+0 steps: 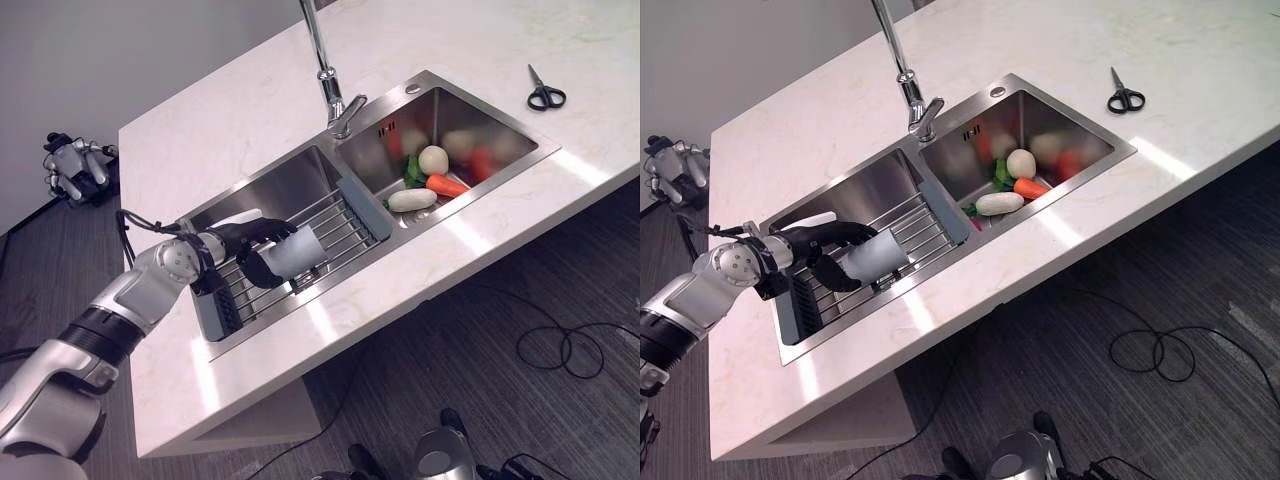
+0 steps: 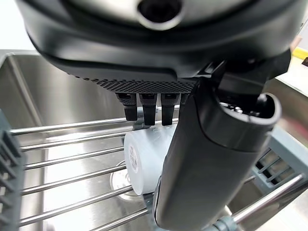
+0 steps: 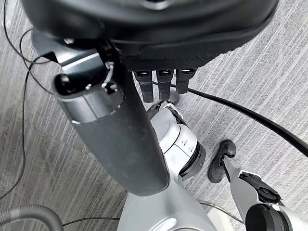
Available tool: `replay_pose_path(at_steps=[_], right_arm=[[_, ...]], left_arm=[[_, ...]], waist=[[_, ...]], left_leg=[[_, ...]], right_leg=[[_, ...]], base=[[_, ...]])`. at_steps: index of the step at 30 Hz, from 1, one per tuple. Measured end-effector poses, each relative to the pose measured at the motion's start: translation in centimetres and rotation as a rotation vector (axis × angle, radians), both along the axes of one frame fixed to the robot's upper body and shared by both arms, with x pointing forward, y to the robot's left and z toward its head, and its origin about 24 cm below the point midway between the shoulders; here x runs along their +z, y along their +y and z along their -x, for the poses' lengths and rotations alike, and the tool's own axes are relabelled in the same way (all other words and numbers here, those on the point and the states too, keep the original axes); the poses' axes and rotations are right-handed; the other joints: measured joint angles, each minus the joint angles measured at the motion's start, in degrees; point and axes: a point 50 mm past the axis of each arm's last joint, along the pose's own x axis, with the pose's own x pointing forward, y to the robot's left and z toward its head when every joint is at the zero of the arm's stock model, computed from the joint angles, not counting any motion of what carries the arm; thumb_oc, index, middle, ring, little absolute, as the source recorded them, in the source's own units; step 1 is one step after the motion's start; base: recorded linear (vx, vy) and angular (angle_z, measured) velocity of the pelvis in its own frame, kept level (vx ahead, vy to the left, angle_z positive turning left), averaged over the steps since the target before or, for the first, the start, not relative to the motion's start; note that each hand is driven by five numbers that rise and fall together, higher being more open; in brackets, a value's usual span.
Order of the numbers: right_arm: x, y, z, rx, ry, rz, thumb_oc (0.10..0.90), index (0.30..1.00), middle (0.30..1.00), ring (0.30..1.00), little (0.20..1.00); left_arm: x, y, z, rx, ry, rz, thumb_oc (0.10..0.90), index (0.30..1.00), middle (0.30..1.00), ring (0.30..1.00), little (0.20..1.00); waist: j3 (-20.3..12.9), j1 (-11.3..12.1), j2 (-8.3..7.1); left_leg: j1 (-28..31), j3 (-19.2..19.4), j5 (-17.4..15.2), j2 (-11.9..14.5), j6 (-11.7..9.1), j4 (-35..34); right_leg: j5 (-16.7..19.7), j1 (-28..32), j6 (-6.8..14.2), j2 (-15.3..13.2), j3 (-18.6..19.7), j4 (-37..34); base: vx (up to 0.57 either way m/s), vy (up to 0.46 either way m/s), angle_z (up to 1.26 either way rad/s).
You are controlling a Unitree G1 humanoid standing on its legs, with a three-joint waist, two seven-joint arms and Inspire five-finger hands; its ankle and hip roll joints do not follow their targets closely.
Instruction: Place the dishes in the dishwasher.
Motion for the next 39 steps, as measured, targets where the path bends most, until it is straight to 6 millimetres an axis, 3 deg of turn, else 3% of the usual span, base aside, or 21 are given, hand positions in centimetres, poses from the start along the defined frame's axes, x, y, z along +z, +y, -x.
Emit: replay_pose_path(at_steps=[14,23,24,25,26,39], right_arm=[[0.1,0.0,-0.2,0.008,-0.016,0.004,0.8,0.9,0.9,0.9,0.9],[0.2,-0.3,-0.1,0.009,-0.015,0.012,0.8,0.9,0.9,0.9,0.9],[0.3,-0.4,0.0,0.008,-0.013,0.015,0.8,0.9,0.9,0.9,0.9],[0.3,-0.4,0.0,0.008,-0.013,0.015,0.8,0.9,0.9,0.9,0.9],[0.2,-0.3,0.0,0.008,-0.012,0.013,0.8,0.9,0.9,0.9,0.9],[0.8,-1.3,-0.3,0.015,-0.026,0.044,0.8,0.9,0.9,0.9,0.9]], left_arm=[[-1.9,-0.8,-0.2,0.017,0.044,0.063,0.8,0.9,0.9,0.9,0.9],[-2.2,-1.3,-0.3,0.012,0.044,0.055,0.8,0.9,0.9,0.9,0.9],[-2.2,-1.3,-0.3,0.01,0.041,0.042,0.56,0.54,0.54,0.54,0.54],[-2.3,-1.3,-0.3,0.011,0.041,0.035,0.527,0.491,0.491,0.491,0.491],[-2.3,-1.3,-0.3,0.013,0.041,0.031,0.4,0.3,0.3,0.3,0.3],[0.0,-1.9,-0.9,-0.02,-0.081,-0.002,0.4,0.3,0.3,0.3,0.3]], waist=[[0.0,-1.5,0.1],[0.4,-1.8,1.98],[0.6,-2.1,2.25],[0.7,-2.2,2.24],[0.7,-2.4,2.14],[3.8,-3.0,2.36]], left_leg=[[0.0,1.0,0.0,0.0,0.0,-0.3],[0.1,1.5,0.0,-0.5,0.0,-1.0],[0.1,1.5,0.0,-0.8,0.0,-1.2],[0.1,1.5,0.0,-0.9,0.0,-1.2],[0.1,1.5,0.0,-1.0,0.0,-1.2],[0.8,1.9,-0.1,-1.0,0.0,-1.8]], right_leg=[[0.0,-0.7,0.0,0.0,0.7,0.1],[0.0,-1.4,0.1,-0.2,1.3,0.1],[-0.1,-1.4,0.3,-0.4,1.4,0.1],[-0.1,-1.4,0.4,-0.5,1.4,0.1],[-0.1,-1.5,0.4,-0.5,1.5,0.1],[-0.3,-1.3,0.6,-0.5,1.9,0.1]], base=[[0.01,-0.002,-0.03],[0.01,0.005,-0.02],[0.0,0.0,0.0],[0.0,0.0,0.0],[0.0,0.0,0.0],[0.01,0.004,-0.02]])
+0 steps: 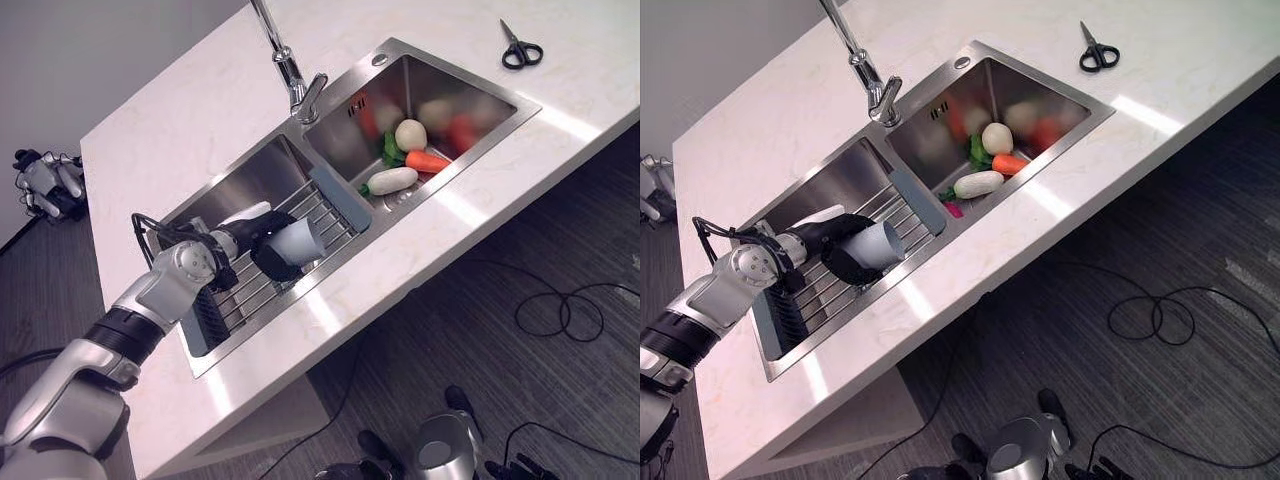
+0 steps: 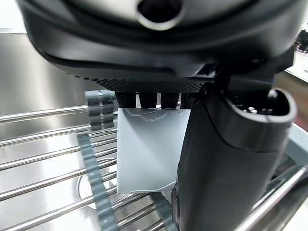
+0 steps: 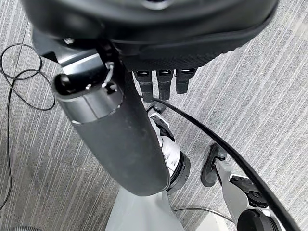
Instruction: Place the dishes in the dishwasher.
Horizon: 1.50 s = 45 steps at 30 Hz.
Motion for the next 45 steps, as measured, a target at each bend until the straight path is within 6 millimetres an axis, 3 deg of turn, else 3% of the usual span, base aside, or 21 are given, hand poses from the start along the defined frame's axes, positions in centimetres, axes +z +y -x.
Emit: replay_pose_path(at_steps=[6,10,16,18,24,28,30,34,37,41,44,45], right_arm=[[0.2,-0.2,-0.3,-0.007,-0.025,0.004,0.8,0.9,0.9,0.9,0.9],[0.0,-0.1,-0.1,-0.01,-0.015,0.0,0.8,0.9,0.9,0.9,0.9],[-1.2,2.4,0.4,-0.022,0.005,-0.068,0.8,0.9,0.9,0.9,0.9],[-1.6,3.0,1.1,-0.022,0.027,-0.085,0.8,0.9,0.9,0.9,0.9],[-2.1,4.1,1.3,-0.02,0.042,-0.119,0.8,0.9,0.9,0.9,0.9],[-2.5,5.0,2.2,-0.037,0.082,-0.151,0.8,0.9,0.9,0.9,0.9],[-2.8,5.7,3.1,-0.055,0.114,-0.162,0.8,0.9,0.9,0.9,0.9],[-3.0,6.1,4.5,-0.026,0.177,-0.156,0.8,0.9,0.9,0.9,0.9],[-3.1,6.3,4.3,0.052,0.203,-0.146,0.8,0.9,0.9,0.9,0.9],[-2.9,5.8,3.9,0.158,0.24,-0.113,0.8,0.9,0.9,0.9,0.9],[-2.8,5.3,3.6,0.234,0.266,-0.088,0.8,0.9,0.9,0.9,0.9],[-2.6,5.0,4.8,0.238,0.289,-0.081,0.8,0.9,0.9,0.9,0.9]], left_arm=[[-0.7,0.1,0.3,0.013,-0.025,0.012,0.4,0.3,0.3,0.3,0.3],[-0.8,0.8,0.5,0.051,-0.093,0.021,0.4,0.3,0.3,0.3,0.3],[3.8,4.3,1.2,0.154,-0.405,-0.084,0.4,0.3,0.3,0.3,0.3],[5.0,4.9,1.5,0.187,-0.494,-0.086,0.4,0.3,0.3,0.3,0.3],[6.0,7.3,3.5,0.299,-0.697,0.012,0.4,0.3,0.3,0.3,0.3],[4.5,10.4,6.9,0.419,-0.81,0.071,0.4,0.3,0.3,0.3,0.3],[1.8,11.7,9.6,0.528,-0.817,0.143,0.4,0.3,0.3,0.3,0.3],[-5.2,11.3,12.7,0.73,-0.724,0.286,0.4,0.3,0.3,0.3,0.3],[-8.2,10.8,14.6,0.826,-0.692,0.292,0.4,0.3,0.3,0.3,0.3],[-9.0,11.2,16.1,0.892,-0.717,0.262,0.4,0.3,0.3,0.3,0.3],[-8.1,12.1,17.4,0.954,-0.827,0.256,0.4,0.3,0.3,0.3,0.3],[-7.2,11.8,16.7,0.946,-0.891,0.306,0.4,0.3,0.3,0.3,0.3]], waist=[[0.6,0.1,-0.95],[0.4,1.6,-1.47],[-4.0,5.0,-7.96],[-5.3,5.3,-8.8],[-6.9,7.8,-8.33],[-8.2,10.2,-8.85],[-9.6,12.1,-9.7],[-11.6,17.4,-11.28],[-11.7,19.5,-11.74],[-11.5,22.4,-11.64],[-11.2,25.3,-10.87],[-11.2,26.0,-10.58]], left_leg=[[1.2,-0.2,0.0,-0.1,0.0,-0.4],[2.2,-0.8,0.1,0.0,0.1,-0.3],[2.0,-2.5,0.3,1.2,0.3,0.6],[1.8,-3.8,0.3,1.3,0.3,0.9],[0.5,-5.4,0.1,1.6,0.2,2.1],[-1.3,-7.5,-0.2,2.5,-0.1,4.0],[-2.3,-9.1,-0.3,2.9,-0.2,5.0],[-4.1,-12.4,-0.7,2.8,-0.5,6.1],[-5.5,-15.7,0.0,1.8,0.0,5.9],[-6.4,-18.9,1.3,1.1,0.1,5.3],[-6.3,-20.6,2.8,0.3,0.2,3.5],[-6.5,-17.7,2.7,0.4,0.6,0.1]], right_leg=[[0.0,1.8,0.1,0.0,-0.3,0.0],[0.0,3.3,0.1,0.0,-1.0,-0.1],[0.5,5.1,-0.7,0.7,-3.0,-1.4],[0.5,6.0,-0.9,0.7,-3.8,-2.1],[0.5,6.6,-1.1,0.8,-5.8,-2.3],[0.2,6.8,-1.8,1.6,-7.6,-2.2],[-0.3,7.1,-2.6,1.8,-8.9,-2.0],[-1.8,7.8,-3.6,1.8,-12.0,-1.2],[-3.0,7.9,-3.9,1.6,-14.7,0.2],[-4.2,8.0,-4.3,1.6,-16.1,1.4],[-4.6,8.9,-4.5,1.5,-18.5,2.1],[-3.9,10.9,-3.3,0.4,-25.1,1.4]], base=[[0.0,0.001,0.01],[-0.02,-0.011,0.09],[-0.03,-0.041,0.13],[-0.02,-0.038,0.28],[-0.03,-0.044,0.15],[-0.04,-0.041,0.23],[-0.03,-0.025,0.3],[-0.03,-0.012,0.44],[-0.05,-0.013,0.58],[-0.02,0.03,0.44],[-0.08,0.111,0.75],[-0.12,0.156,2.27]])
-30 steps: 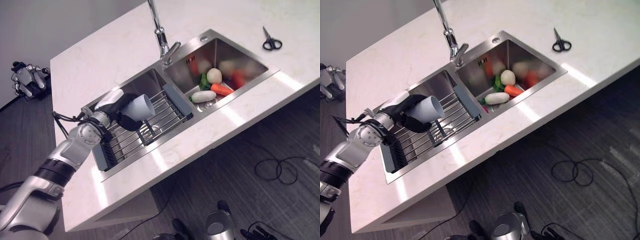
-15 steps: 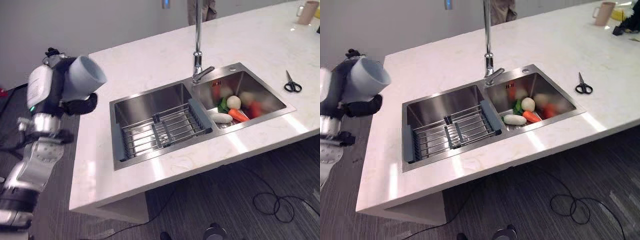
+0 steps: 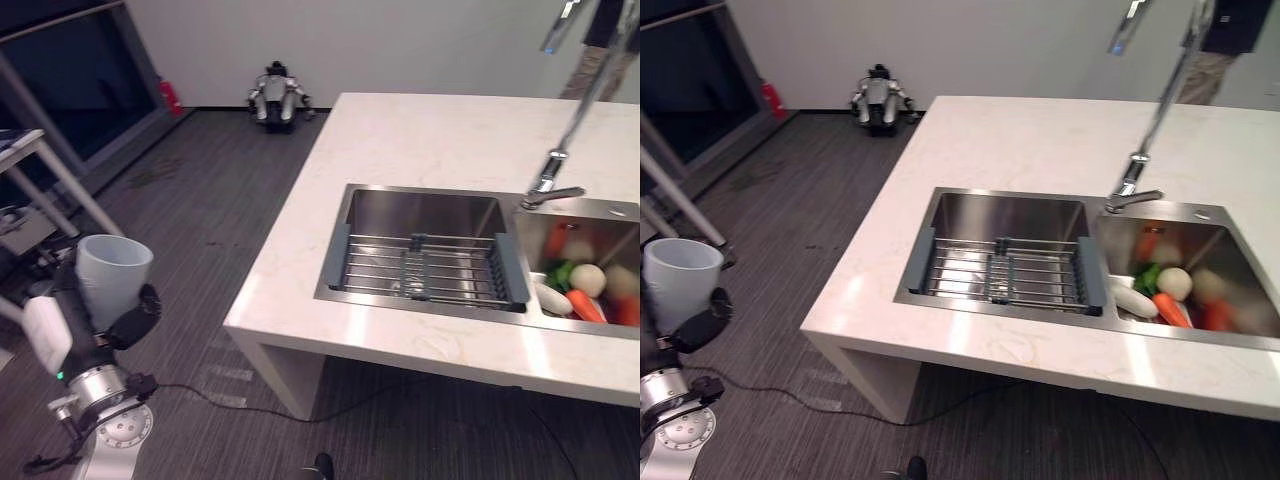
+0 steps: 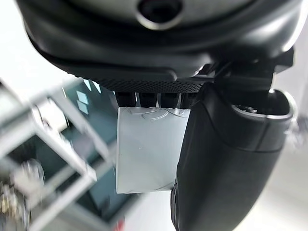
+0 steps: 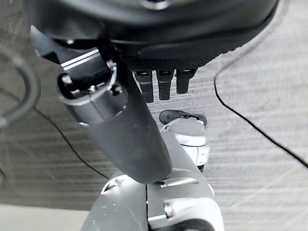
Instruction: Place the dishes in the dishwasher.
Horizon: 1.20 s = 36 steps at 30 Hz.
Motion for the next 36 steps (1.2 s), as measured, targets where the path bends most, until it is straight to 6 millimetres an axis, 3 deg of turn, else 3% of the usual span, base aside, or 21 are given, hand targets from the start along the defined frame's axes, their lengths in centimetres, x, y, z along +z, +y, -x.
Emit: replay_pose_path(at_steps=[3,4,5,6,7,9,12,14,17,19,20,23,24,25,29,30,31,32,33,35,36], right_arm=[[0.4,-1.0,-0.5,-0.041,-0.024,0.028,0.8,0.9,0.9,0.9,0.9],[0.5,-0.8,1.5,-0.09,-0.012,0.03,0.8,0.9,0.9,0.9,0.9],[0.5,-1.0,1.8,-0.132,-0.014,0.034,0.8,0.9,0.9,0.9,0.9],[1.0,-2.5,0.1,-0.105,-0.035,0.081,0.8,0.9,0.9,0.9,0.9],[1.0,-2.6,-0.5,-0.119,-0.045,0.084,0.8,0.9,0.9,0.9,0.9],[1.1,-2.9,-1.5,-0.203,-0.089,0.078,0.8,0.9,0.9,0.9,0.9],[0.1,-0.1,-2.2,-0.369,-0.14,-0.013,0.8,0.9,0.9,0.9,0.9],[-0.2,1.2,-3.3,-0.439,-0.197,-0.062,0.8,0.9,0.9,0.9,0.9],[-0.2,2.3,-4.3,-0.589,-0.261,-0.122,0.8,0.9,0.9,0.9,0.9],[0.1,2.5,-6.0,-0.614,-0.321,-0.165,0.8,0.9,0.9,0.9,0.9],[0.1,3.7,-7.4,-0.605,-0.356,-0.218,0.8,0.9,0.9,0.9,0.9],[0.2,3.8,-8.1,-0.619,-0.346,-0.249,0.8,0.9,0.9,0.9,0.9],[0.1,3.5,-7.9,-0.639,-0.34,-0.247,0.8,0.9,0.9,0.9,0.9],[0.0,3.6,-7.6,-0.65,-0.324,-0.249,0.8,0.9,0.9,0.9,0.9],[-0.2,3.6,-7.3,-0.669,-0.312,-0.257,0.8,0.9,0.9,0.9,0.9],[-0.2,3.5,-7.2,-0.668,-0.31,-0.254,0.8,0.9,0.9,0.9,0.9],[-0.4,3.8,-6.8,-0.651,-0.29,-0.26,0.8,0.9,0.9,0.9,0.9],[-0.7,4.4,-5.5,-0.658,-0.26,-0.274,0.8,0.9,0.9,0.9,0.9],[-0.9,4.4,-4.8,-0.669,-0.234,-0.265,0.8,0.9,0.9,0.9,0.9],[-1.0,3.8,-3.9,-0.67,-0.193,-0.23,0.8,0.9,0.9,0.9,0.9],[-0.9,3.4,-3.9,-0.646,-0.188,-0.208,0.8,0.9,0.9,0.9,0.9]], left_arm=[[1.8,-2.5,-2.1,-0.085,-0.198,0.053,0.4,0.3,0.3,0.3,0.3],[1.8,-4.5,-4.0,-0.155,-0.22,0.104,0.4,0.3,0.3,0.3,0.3],[1.6,-5.6,-4.1,-0.196,-0.241,0.121,0.4,0.3,0.3,0.3,0.3],[1.9,-4.8,-2.2,-0.189,-0.249,0.064,0.4,0.3,0.3,0.3,0.3],[2.2,-4.4,-2.1,-0.185,-0.258,0.046,0.4,0.3,0.3,0.3,0.3],[1.9,-4.1,-2.7,-0.17,-0.242,0.042,0.4,0.3,0.3,0.3,0.3],[1.8,-2.4,-2.7,-0.111,-0.192,0.023,0.4,0.3,0.3,0.3,0.3],[1.5,-2.6,-3.0,-0.122,-0.169,0.031,0.4,0.3,0.3,0.3,0.3],[1.7,-3.7,-4.1,-0.178,-0.16,0.014,0.4,0.3,0.3,0.3,0.3],[1.9,-4.4,-4.9,-0.222,-0.157,0.014,0.4,0.3,0.3,0.3,0.3],[2.6,-4.6,-5.5,-0.252,-0.169,-0.002,0.4,0.3,0.3,0.3,0.3],[2.7,-5.2,-6.1,-0.301,-0.155,0.006,0.4,0.3,0.3,0.3,0.3],[2.1,-6.5,-6.4,-0.363,-0.126,0.021,0.4,0.3,0.3,0.3,0.3],[1.9,-6.9,-6.5,-0.397,-0.112,0.019,0.4,0.3,0.3,0.3,0.3],[1.2,-6.7,-6.7,-0.427,-0.065,0.029,0.4,0.3,0.3,0.3,0.3],[1.0,-6.6,-6.6,-0.426,-0.055,0.035,0.4,0.3,0.3,0.3,0.3],[0.7,-6.5,-6.6,-0.425,-0.042,0.045,0.4,0.3,0.3,0.3,0.3],[1.3,-6.7,-6.9,-0.452,-0.045,0.026,0.4,0.3,0.3,0.3,0.3],[1.5,-7.3,-7.1,-0.476,-0.056,0.025,0.4,0.3,0.3,0.3,0.3],[0.9,-8.7,-7.1,-0.529,-0.031,0.039,0.4,0.3,0.3,0.3,0.3],[0.4,-9.5,-7.3,-0.575,0.018,0.034,0.4,0.3,0.3,0.3,0.3]], waist=[[4.2,-0.9,-0.17],[4.5,-2.0,-0.66],[3.9,-4.4,-0.3],[3.8,-1.7,-0.78],[4.3,-1.5,-1.08],[5.1,-2.8,-0.02],[5.3,-2.3,-2.45],[5.4,-2.5,-1.96],[6.2,-4.4,-0.62],[6.8,-4.5,0.3],[7.5,-5.8,-1.14],[8.2,-5.5,0.0],[8.3,-7.1,3.12],[8.2,-7.6,3.81],[8.2,-8.9,2.32],[8.1,-8.7,1.92],[7.8,-8.7,0.19],[5.9,-11.2,-2.13],[5.6,-11.7,-2.34],[5.0,-11.2,-1.3],[5.2,-10.2,-2.29]], left_leg=[[-0.6,15.0,-1.1,5.2,1.0,5.6],[-0.4,24.9,-3.8,5.6,3.2,8.5],[-1.7,25.5,-4.6,6.3,3.0,13.1],[-1.2,16.5,-7.7,4.6,1.0,15.7],[-1.8,16.7,-8.0,3.1,2.2,16.1],[-4.2,14.6,-8.3,1.9,4.7,18.1],[-4.0,13.7,-10.9,-0.3,6.8,17.8],[-4.0,12.7,-11.4,-1.3,7.6,18.2],[-3.2,7.1,-10.5,-4.7,8.5,16.2],[-1.7,3.4,-7.8,-7.4,5.4,10.9],[-3.5,4.3,-11.1,-7.1,5.9,16.7],[-3.9,-1.0,-15.2,-8.6,8.5,22.5],[-3.0,-5.9,-13.6,-9.6,7.5,19.7],[-2.0,-7.6,-12.3,-9.9,7.6,17.3],[5.5,-11.2,-9.1,-12.7,9.0,8.6],[6.6,-11.2,-10.1,-12.8,7.3,7.0],[7.4,-5.2,-15.6,-10.8,-0.9,9.0],[4.3,-3.0,-17.9,-7.4,5.5,16.4],[4.2,-3.8,-19.2,-7.4,7.1,18.2],[7.8,-5.1,-18.8,-6.8,5.7,15.2],[11.1,-4.6,-12.6,-9.2,1.5,12.5]], right_leg=[[-1.1,4.7,1.1,-4.7,-11.3,1.1],[-1.3,9.3,2.4,-6.6,-18.2,1.7],[-1.3,9.2,1.2,-8.8,-18.8,5.0],[-3.8,6.1,1.3,-9.8,-8.4,5.6],[-4.3,6.2,2.3,-10.3,-6.5,4.7],[-1.3,6.5,1.4,-10.5,-7.1,4.3],[-2.4,5.6,-1.0,-9.1,-6.6,5.6],[1.0,6.3,-1.1,-8.5,-7.5,7.4],[-0.2,-0.6,0.0,-9.1,0.3,26.6],[-5.3,-7.1,-1.2,-0.3,8.0,30.1],[-7.8,-12.1,-3.5,4.7,10.8,27.5],[-10.9,-15.1,-4.6,7.5,14.7,23.1],[-9.4,-14.7,-5.7,11.8,17.6,13.8],[-7.7,-14.7,-4.9,12.9,18.9,10.2],[-2.7,-21.1,-3.1,11.9,20.3,12.1],[-1.3,-21.6,-3.9,11.9,19.1,11.3],[1.2,-21.1,-5.7,10.6,17.7,7.6],[3.7,-20.3,-3.2,8.4,18.7,5.9],[6.8,-20.7,-3.6,8.1,17.5,7.6],[5.5,-17.9,-4.9,8.3,17.1,7.7],[5.1,-19.6,-7.9,4.7,17.6,16.2]], base=[[-0.18,0.419,2.64],[0.08,0.364,2.86],[0.18,0.481,1.91],[0.17,0.466,0.66],[0.15,0.419,-0.19],[0.13,0.316,0.51],[0.15,0.433,0.24],[0.14,0.331,0.5],[0.09,0.117,0.98],[0.05,0.012,1.38],[0.11,-0.067,1.64],[0.22,-0.118,1.09],[0.2,-0.12,1.44],[0.2,-0.106,1.69],[0.18,-0.11,0.61],[0.14,-0.151,0.09],[0.2,-0.125,0.72],[0.19,-0.09,1.04],[0.2,-0.089,1.01],[0.17,-0.092,0.39],[0.16,-0.013,0.7]])
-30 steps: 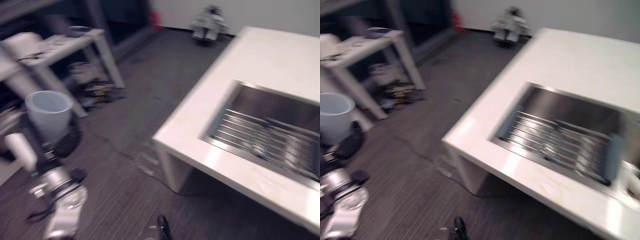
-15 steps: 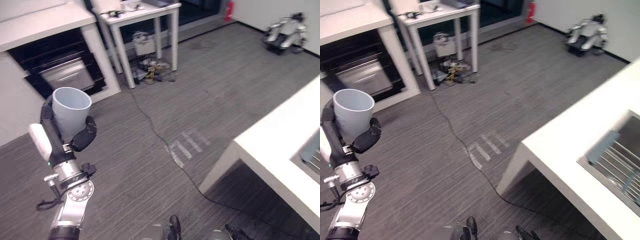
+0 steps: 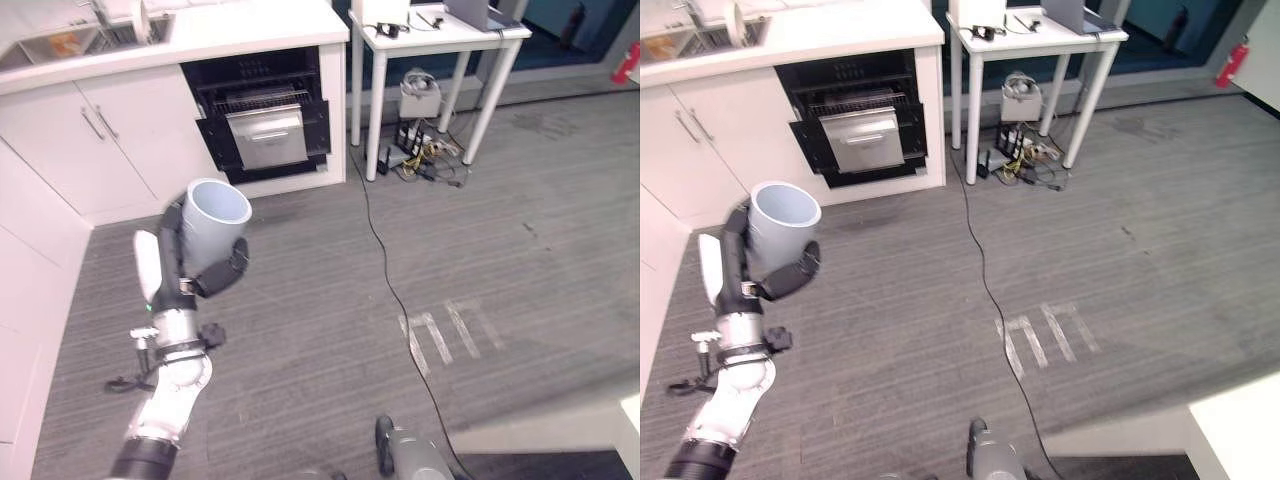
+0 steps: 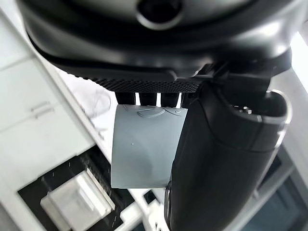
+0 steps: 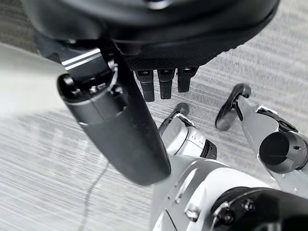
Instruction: Place the dishes in the dishwasher.
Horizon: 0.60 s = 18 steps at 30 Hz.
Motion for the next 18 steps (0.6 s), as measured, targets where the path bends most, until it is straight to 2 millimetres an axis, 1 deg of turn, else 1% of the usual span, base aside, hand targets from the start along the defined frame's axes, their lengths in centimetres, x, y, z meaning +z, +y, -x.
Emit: replay_pose_path(at_steps=[1,2,3,4,5,6,7,8,9,10,11,12,13,14,15,16,17,18], right_arm=[[0.4,-1.2,-0.8,0.011,-0.03,0.036,0.8,0.9,0.9,0.9,0.9],[0.4,-1.2,-0.9,0.011,-0.038,0.039,0.8,0.9,0.9,0.9,0.9],[0.3,-0.8,-0.7,0.011,-0.035,0.025,0.8,0.9,0.9,0.9,0.9],[0.7,-2.2,-1.3,0.032,-0.041,0.071,0.8,0.9,0.9,0.9,0.9],[1.1,-3.0,-1.9,0.052,-0.059,0.101,0.8,0.9,0.9,0.9,0.9],[1.3,-3.2,-2.6,0.052,-0.077,0.111,0.8,0.9,0.9,0.9,0.9],[1.6,-3.9,-3.3,0.052,-0.091,0.133,0.8,0.9,0.9,0.9,0.9],[1.7,-4.1,-3.6,0.058,-0.093,0.138,0.8,0.9,0.9,0.9,0.9],[1.8,-4.1,-3.8,0.063,-0.097,0.141,0.8,0.9,0.9,0.9,0.9],[1.8,-4.1,-4.0,0.067,-0.101,0.141,0.8,0.9,0.9,0.9,0.9],[1.8,-4.1,-3.9,0.069,-0.102,0.141,0.8,0.9,0.9,0.9,0.9],[1.7,-4.0,-3.5,0.07,-0.094,0.14,0.8,0.9,0.9,0.9,0.9],[1.6,-4.1,-2.9,0.057,-0.089,0.14,0.8,0.9,0.9,0.9,0.9],[1.6,-4.0,-2.7,0.066,-0.085,0.139,0.8,0.9,0.9,0.9,0.9],[1.6,-4.1,-2.5,0.067,-0.082,0.141,0.8,0.9,0.9,0.9,0.9],[1.5,-4.4,-1.7,0.057,-0.059,0.147,0.8,0.9,0.9,0.9,0.9],[1.4,-4.3,-1.1,0.041,-0.038,0.139,0.8,0.9,0.9,0.9,0.9],[1.0,-3.5,-0.4,0.029,-0.027,0.1,0.8,0.9,0.9,0.9,0.9]], left_arm=[[-0.4,-0.7,0.0,-0.026,0.021,0.006,0.4,0.3,0.3,0.3,0.3],[0.2,-0.8,-0.3,-0.055,0.013,-0.023,0.4,0.3,0.3,0.3,0.3],[1.1,-0.7,-0.4,-0.076,-0.011,-0.058,0.4,0.3,0.3,0.3,0.3],[1.6,-1.0,-0.5,-0.095,-0.034,-0.047,0.4,0.3,0.3,0.3,0.3],[2.0,-1.2,-0.6,-0.102,-0.051,-0.045,0.4,0.3,0.3,0.3,0.3],[2.5,-1.4,-0.8,-0.108,-0.067,-0.037,0.4,0.3,0.3,0.3,0.3],[2.8,-1.4,-0.9,-0.111,-0.077,-0.026,0.4,0.3,0.3,0.3,0.3],[2.8,-1.5,-1.0,-0.112,-0.075,-0.016,0.4,0.3,0.3,0.3,0.3],[2.8,-1.6,-1.1,-0.117,-0.073,-0.011,0.4,0.3,0.3,0.3,0.3],[2.8,-1.6,-1.1,-0.122,-0.072,-0.013,0.4,0.3,0.3,0.3,0.3],[2.9,-1.6,-1.1,-0.127,-0.071,-0.014,0.4,0.3,0.3,0.3,0.3],[2.7,-1.5,-1.0,-0.126,-0.065,-0.016,0.4,0.3,0.3,0.3,0.3],[2.6,-1.6,-1.0,-0.131,-0.06,-0.016,0.4,0.3,0.3,0.3,0.3],[2.6,-1.6,-1.0,-0.138,-0.058,-0.019,0.4,0.3,0.3,0.3,0.3],[2.8,-1.7,-1.1,-0.152,-0.064,-0.024,0.4,0.3,0.3,0.3,0.3],[3.0,-2.0,-1.1,-0.171,-0.075,-0.022,0.4,0.3,0.3,0.3,0.3],[3.0,-2.1,-1.1,-0.18,-0.077,-0.025,0.4,0.3,0.3,0.3,0.3],[2.8,-1.9,-1.1,-0.172,-0.063,-0.029,0.4,0.3,0.3,0.3,0.3]], waist=[[0.3,-1.3,1.08],[0.2,-1.6,-0.11],[0.2,-1.7,-2.8],[0.0,-0.6,0.78],[0.3,0.2,1.93],[0.7,0.4,2.9],[1.4,1.1,3.26],[1.4,1.5,3.39],[1.4,1.6,3.34],[1.4,1.8,3.39],[1.5,2.2,3.64],[1.5,1.9,3.52],[1.5,1.0,3.59],[1.3,0.2,3.07],[1.0,-1.1,2.88],[0.9,-2.0,2.91],[1.2,-2.2,2.18],[1.1,-1.5,0.4]], left_leg=[[-1.2,1.4,3.5,-0.5,-2.8,5.9],[-4.0,2.8,5.0,-1.2,-5.1,12.9],[-5.5,6.0,1.7,-1.5,-3.9,16.9],[-7.6,8.2,-1.5,3.6,-3.7,11.6],[-9.6,8.1,-1.6,5.3,-4.1,7.2],[-12.0,7.4,-1.3,6.6,-4.1,4.9],[-13.9,7.2,-0.3,7.5,-3.9,2.8],[-15.7,7.2,0.9,8.2,-4.3,1.8],[-17.9,7.0,3.6,9.3,-4.6,-0.1],[-19.2,6.9,5.5,10.6,-4.8,-1.5],[-20.9,7.4,7.1,12.3,-5.1,-2.4],[-21.7,10.0,7.8,15.0,-4.2,-1.5],[-21.9,14.0,7.0,17.3,-3.1,2.5],[-21.2,17.5,6.7,18.3,-3.1,3.5],[-19.7,18.7,7.1,17.6,-3.4,2.2],[-17.4,18.3,9.0,16.9,-3.1,-1.8],[-16.3,18.8,13.3,15.2,1.4,-3.2],[-15.0,20.1,11.9,12.9,2.7,-3.1]], right_leg=[[-4.5,-2.6,-0.2,0.7,-0.3,4.5],[-1.5,0.6,-2.6,1.1,-0.1,-5.0],[1.5,2.8,-0.8,-0.3,1.8,-10.0],[0.2,3.8,-1.0,1.0,0.7,-10.6],[0.0,4.0,-1.2,1.8,0.4,-11.4],[-0.1,4.4,-1.1,2.0,0.2,-11.9],[-0.7,5.3,-0.7,1.9,0.4,-12.1],[-1.1,6.1,-0.6,2.0,0.5,-12.4],[-2.1,7.6,-0.3,2.0,0.4,-12.7],[-3.1,8.5,0.1,2.2,0.4,-12.6],[-4.1,9.3,0.6,2.5,0.2,-12.5],[-4.5,11.0,2.1,2.0,-0.8,-12.2],[-4.2,12.8,3.5,1.8,-2.0,-13.6],[-4.6,13.7,4.2,1.1,-2.7,-14.2],[-5.6,14.6,5.7,-0.1,-3.1,-14.0],[-6.6,14.8,7.4,-0.8,-3.4,-13.3],[-7.3,15.0,8.6,-2.2,-3.2,-13.0],[-7.2,16.5,8.8,-4.3,-2.8,-14.2]], base=[[0.12,0.047,0.77],[0.16,0.138,0.94],[0.18,0.196,0.68],[0.18,0.193,0.42],[0.2,0.156,0.19],[0.17,0.103,0.06],[0.2,0.129,0.05],[0.2,0.131,0.02],[0.26,0.15,-0.01],[0.14,0.123,-0.16],[0.23,0.288,-0.41],[0.16,0.27,-0.29],[0.29,0.337,-0.13],[0.19,0.181,0.27],[0.2,0.203,0.34],[0.2,0.196,0.4],[0.27,0.215,0.13],[0.28,0.185,0.06]])
